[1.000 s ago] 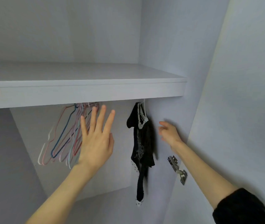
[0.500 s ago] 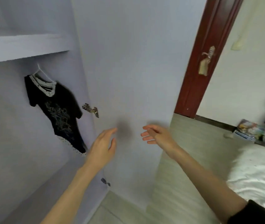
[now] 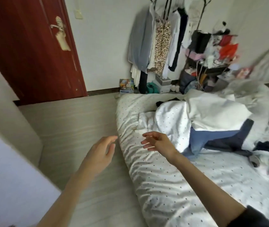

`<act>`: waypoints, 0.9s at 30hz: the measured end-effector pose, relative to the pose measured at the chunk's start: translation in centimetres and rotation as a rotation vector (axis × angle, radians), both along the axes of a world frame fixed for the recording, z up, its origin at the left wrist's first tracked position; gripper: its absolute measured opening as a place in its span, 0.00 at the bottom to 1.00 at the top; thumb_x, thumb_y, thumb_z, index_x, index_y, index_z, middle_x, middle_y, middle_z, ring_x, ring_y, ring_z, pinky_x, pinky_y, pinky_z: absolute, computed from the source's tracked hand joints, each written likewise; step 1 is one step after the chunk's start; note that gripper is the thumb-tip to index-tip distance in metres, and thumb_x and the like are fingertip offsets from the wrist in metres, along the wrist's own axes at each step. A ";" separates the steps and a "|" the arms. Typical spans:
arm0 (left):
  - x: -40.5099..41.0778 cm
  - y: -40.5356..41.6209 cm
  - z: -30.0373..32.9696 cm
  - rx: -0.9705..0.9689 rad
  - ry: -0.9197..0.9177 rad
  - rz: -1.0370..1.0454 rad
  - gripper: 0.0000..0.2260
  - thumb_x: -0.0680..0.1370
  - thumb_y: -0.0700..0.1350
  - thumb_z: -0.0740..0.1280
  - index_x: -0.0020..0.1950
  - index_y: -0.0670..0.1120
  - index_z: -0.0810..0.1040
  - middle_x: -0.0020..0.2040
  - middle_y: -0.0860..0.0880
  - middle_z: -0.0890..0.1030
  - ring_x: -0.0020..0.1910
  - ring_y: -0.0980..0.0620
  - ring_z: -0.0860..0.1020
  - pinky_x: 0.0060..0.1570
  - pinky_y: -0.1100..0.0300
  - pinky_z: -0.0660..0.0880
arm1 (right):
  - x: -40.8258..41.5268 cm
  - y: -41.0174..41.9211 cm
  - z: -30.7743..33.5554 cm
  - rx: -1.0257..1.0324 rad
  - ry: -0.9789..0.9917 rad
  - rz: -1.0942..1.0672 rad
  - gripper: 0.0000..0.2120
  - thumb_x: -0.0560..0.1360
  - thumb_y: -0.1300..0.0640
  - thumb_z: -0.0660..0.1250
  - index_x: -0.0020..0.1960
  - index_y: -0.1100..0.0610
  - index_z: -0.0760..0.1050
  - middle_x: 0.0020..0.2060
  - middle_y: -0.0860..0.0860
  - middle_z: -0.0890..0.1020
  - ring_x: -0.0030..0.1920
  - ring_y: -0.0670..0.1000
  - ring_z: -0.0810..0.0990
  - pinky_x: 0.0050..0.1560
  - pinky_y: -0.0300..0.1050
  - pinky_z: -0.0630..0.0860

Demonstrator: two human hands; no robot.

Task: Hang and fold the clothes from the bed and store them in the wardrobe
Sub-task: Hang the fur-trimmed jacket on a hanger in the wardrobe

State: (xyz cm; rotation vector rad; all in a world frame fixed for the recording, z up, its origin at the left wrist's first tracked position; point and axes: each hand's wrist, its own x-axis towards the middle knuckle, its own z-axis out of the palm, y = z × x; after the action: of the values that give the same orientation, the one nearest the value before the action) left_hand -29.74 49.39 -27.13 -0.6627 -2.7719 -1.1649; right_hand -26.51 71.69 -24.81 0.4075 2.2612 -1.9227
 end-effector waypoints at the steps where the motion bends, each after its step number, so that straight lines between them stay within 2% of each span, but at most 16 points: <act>1: 0.2 3.2 -0.5 -0.001 -0.014 -0.042 0.12 0.78 0.38 0.63 0.61 0.43 0.77 0.57 0.48 0.80 0.55 0.51 0.79 0.55 0.61 0.73 | 1.3 3.0 -0.4 0.000 -0.013 -0.042 0.08 0.81 0.63 0.58 0.55 0.59 0.74 0.39 0.51 0.82 0.36 0.47 0.81 0.43 0.41 0.75; 3: 0.9 9.5 -1.6 -0.020 -0.067 -0.120 0.13 0.78 0.39 0.63 0.62 0.44 0.76 0.58 0.48 0.80 0.57 0.53 0.78 0.55 0.65 0.70 | 3.8 8.9 -1.3 -0.012 -0.030 -0.128 0.06 0.80 0.63 0.59 0.53 0.58 0.74 0.38 0.51 0.82 0.34 0.45 0.81 0.43 0.40 0.75; 7: 3.0 22.2 -3.6 -0.058 -0.141 -0.317 0.13 0.80 0.39 0.61 0.64 0.43 0.74 0.60 0.47 0.78 0.60 0.51 0.76 0.60 0.57 0.72 | 9.0 20.2 -2.7 0.019 -0.079 -0.301 0.06 0.79 0.63 0.60 0.53 0.57 0.74 0.37 0.50 0.82 0.34 0.45 0.80 0.40 0.37 0.75; 9: 4.2 28.5 -4.7 -0.106 -0.167 -0.419 0.14 0.80 0.39 0.61 0.65 0.43 0.74 0.61 0.47 0.77 0.60 0.50 0.75 0.59 0.57 0.71 | 11.7 25.9 -3.8 0.044 -0.101 -0.392 0.07 0.79 0.63 0.60 0.54 0.57 0.75 0.38 0.51 0.82 0.36 0.47 0.80 0.41 0.38 0.75; 12: 5.8 36.7 -7.0 -0.169 -0.194 -0.554 0.14 0.79 0.40 0.61 0.64 0.43 0.74 0.61 0.47 0.77 0.60 0.51 0.75 0.59 0.63 0.69 | 15.7 33.0 -6.5 0.094 -0.165 -0.524 0.10 0.78 0.63 0.59 0.57 0.59 0.76 0.42 0.54 0.82 0.43 0.52 0.80 0.46 0.44 0.75; 14: 6.8 41.2 -8.9 -0.234 -0.186 -0.660 0.15 0.80 0.41 0.60 0.66 0.45 0.72 0.64 0.49 0.75 0.64 0.53 0.72 0.61 0.67 0.64 | 17.8 36.7 -8.4 0.142 -0.226 -0.594 0.11 0.77 0.64 0.60 0.58 0.61 0.76 0.44 0.55 0.82 0.44 0.52 0.79 0.46 0.44 0.73; 17: 8.1 49.3 -12.5 -0.389 -0.221 -0.831 0.18 0.81 0.42 0.56 0.71 0.47 0.66 0.70 0.51 0.68 0.69 0.55 0.65 0.65 0.65 0.60 | 20.7 43.0 -12.3 0.275 -0.356 -0.658 0.13 0.77 0.64 0.59 0.59 0.60 0.76 0.49 0.56 0.83 0.47 0.53 0.79 0.47 0.42 0.73; 22: 8.6 56.7 -18.4 -0.621 -0.217 -0.914 0.22 0.82 0.43 0.53 0.77 0.50 0.55 0.77 0.50 0.54 0.76 0.53 0.52 0.72 0.58 0.54 | 22.4 50.5 -17.8 0.524 -0.526 -0.671 0.16 0.78 0.60 0.59 0.65 0.58 0.72 0.58 0.57 0.79 0.60 0.57 0.75 0.55 0.43 0.69; 27: 7.2 60.1 -24.3 -0.926 -0.089 -0.967 0.27 0.82 0.48 0.53 0.78 0.54 0.43 0.77 0.48 0.37 0.76 0.45 0.37 0.73 0.44 0.45 | 21.2 56.3 -22.8 0.775 -0.560 -0.612 0.26 0.78 0.59 0.60 0.74 0.57 0.58 0.70 0.57 0.64 0.67 0.60 0.64 0.65 0.52 0.64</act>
State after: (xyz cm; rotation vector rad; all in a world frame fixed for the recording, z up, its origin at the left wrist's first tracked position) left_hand -22.50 109.51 -51.43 -2.1891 -2.9680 0.2575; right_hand -5.32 127.96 -47.64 1.6344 2.5077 -0.7681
